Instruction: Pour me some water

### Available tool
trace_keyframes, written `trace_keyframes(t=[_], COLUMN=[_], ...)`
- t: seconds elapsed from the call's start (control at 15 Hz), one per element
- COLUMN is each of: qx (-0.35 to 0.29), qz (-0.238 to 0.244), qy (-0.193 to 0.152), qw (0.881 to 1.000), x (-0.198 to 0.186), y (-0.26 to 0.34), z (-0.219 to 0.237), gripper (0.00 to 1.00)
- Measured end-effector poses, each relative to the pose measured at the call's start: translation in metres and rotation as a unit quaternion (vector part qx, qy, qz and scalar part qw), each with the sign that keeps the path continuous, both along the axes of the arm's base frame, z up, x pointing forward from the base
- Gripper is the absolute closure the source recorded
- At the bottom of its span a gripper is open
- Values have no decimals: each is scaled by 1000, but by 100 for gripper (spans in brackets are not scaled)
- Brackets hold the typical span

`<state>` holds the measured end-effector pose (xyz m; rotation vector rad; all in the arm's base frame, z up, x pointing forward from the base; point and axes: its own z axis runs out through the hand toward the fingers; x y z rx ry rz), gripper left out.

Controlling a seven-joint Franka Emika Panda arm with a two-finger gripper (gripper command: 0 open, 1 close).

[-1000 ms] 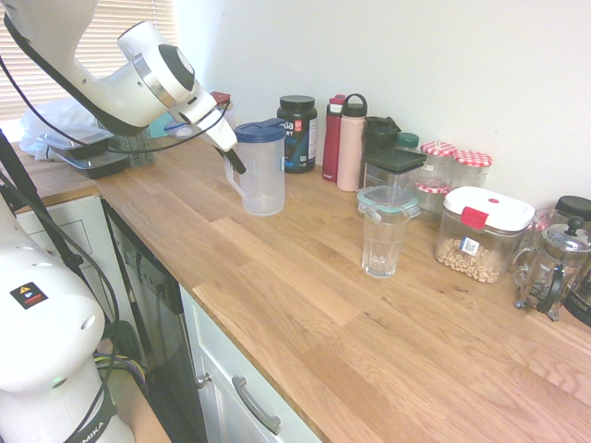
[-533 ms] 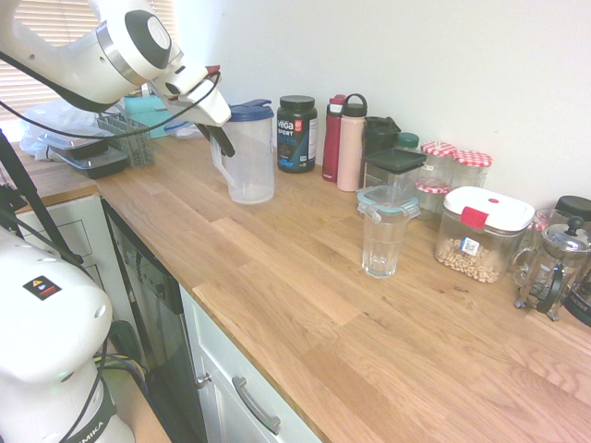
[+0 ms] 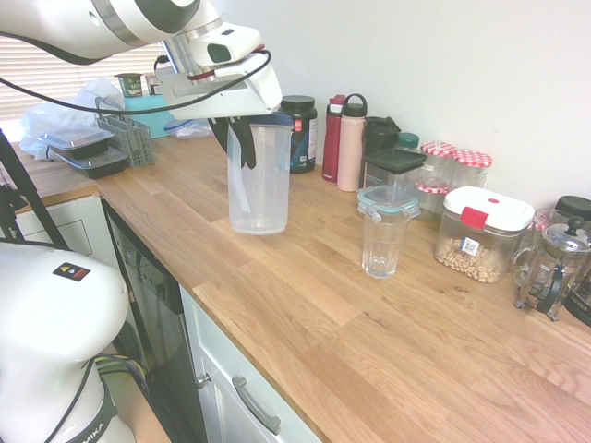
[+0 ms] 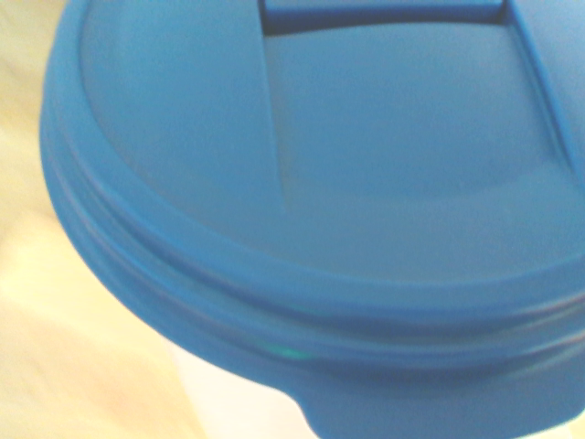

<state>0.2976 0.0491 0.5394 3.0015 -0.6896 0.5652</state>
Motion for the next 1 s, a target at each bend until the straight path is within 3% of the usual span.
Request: trace_keyframes(t=[0.8, 1.0], qx=[45, 37], qz=[-56, -71], qy=[40, 58], qw=[997, 995], x=[-52, -44], y=[-176, -212], z=[-9, -6], gripper=[100, 100])
